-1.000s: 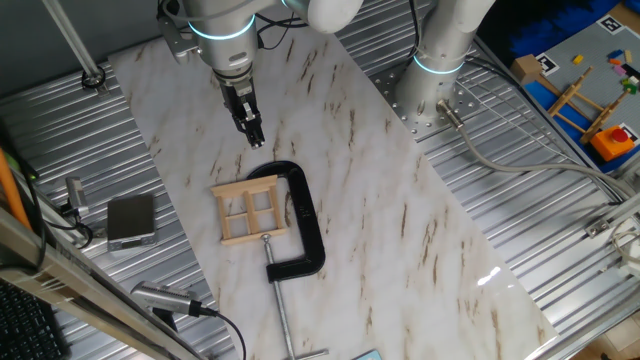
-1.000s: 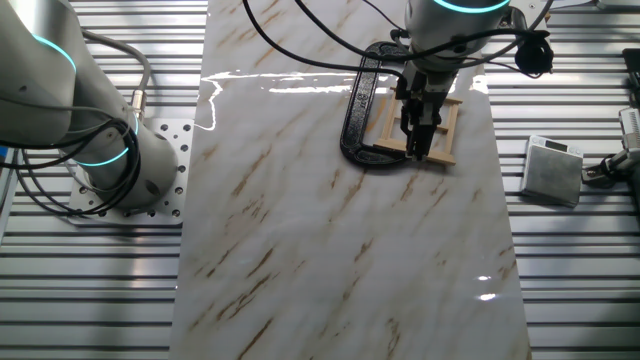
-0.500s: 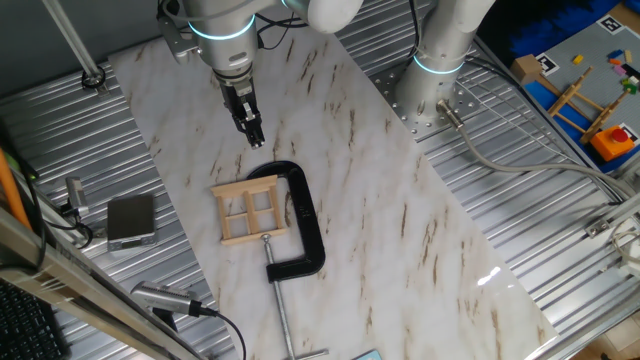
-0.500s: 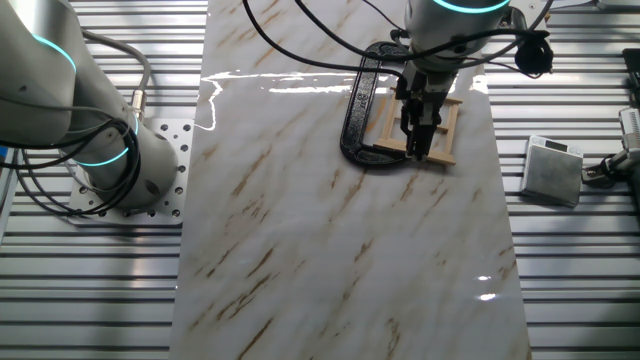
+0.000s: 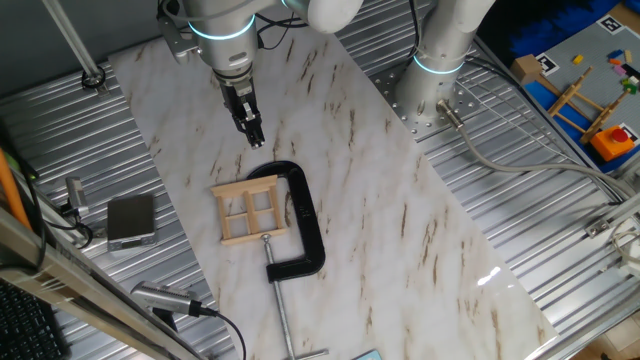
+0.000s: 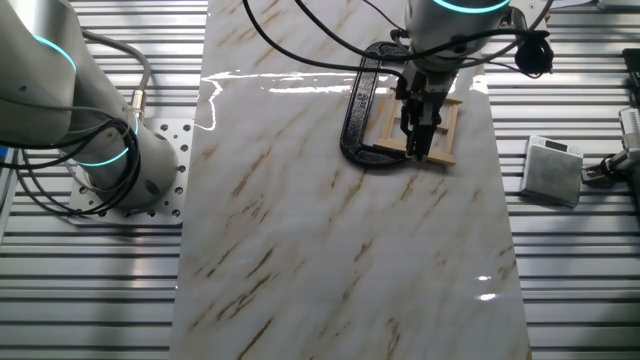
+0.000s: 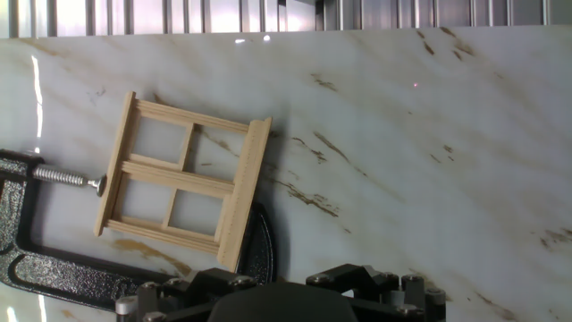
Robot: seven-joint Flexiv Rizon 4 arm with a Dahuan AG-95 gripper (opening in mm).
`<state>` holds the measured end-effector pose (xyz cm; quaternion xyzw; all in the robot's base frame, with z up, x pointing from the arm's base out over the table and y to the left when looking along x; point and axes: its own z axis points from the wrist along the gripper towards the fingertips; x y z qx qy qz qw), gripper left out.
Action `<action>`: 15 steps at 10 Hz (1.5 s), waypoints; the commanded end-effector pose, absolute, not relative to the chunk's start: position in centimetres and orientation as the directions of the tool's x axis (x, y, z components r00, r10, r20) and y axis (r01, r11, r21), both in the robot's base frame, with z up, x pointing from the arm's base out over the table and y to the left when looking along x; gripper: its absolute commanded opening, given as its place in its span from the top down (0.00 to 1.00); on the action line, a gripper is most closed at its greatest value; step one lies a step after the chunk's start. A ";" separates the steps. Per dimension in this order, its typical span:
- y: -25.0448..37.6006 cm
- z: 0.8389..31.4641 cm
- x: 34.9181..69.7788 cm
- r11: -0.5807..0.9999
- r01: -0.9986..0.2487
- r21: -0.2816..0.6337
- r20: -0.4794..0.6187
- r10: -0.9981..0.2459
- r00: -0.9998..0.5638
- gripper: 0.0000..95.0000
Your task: Close a sliding window
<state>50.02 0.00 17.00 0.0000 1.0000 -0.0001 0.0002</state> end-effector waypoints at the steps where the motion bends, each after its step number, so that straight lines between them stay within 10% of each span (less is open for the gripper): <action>1: 0.0 17.0 50.0 0.998 -0.064 0.027 -0.013 -0.064 -0.998 0.00; 2: 0.0 17.0 50.0 0.983 -0.183 0.019 -0.008 -0.183 -0.983 1.00; 15: 0.0 17.0 50.0 0.928 -0.373 0.017 0.023 -0.374 -0.927 1.00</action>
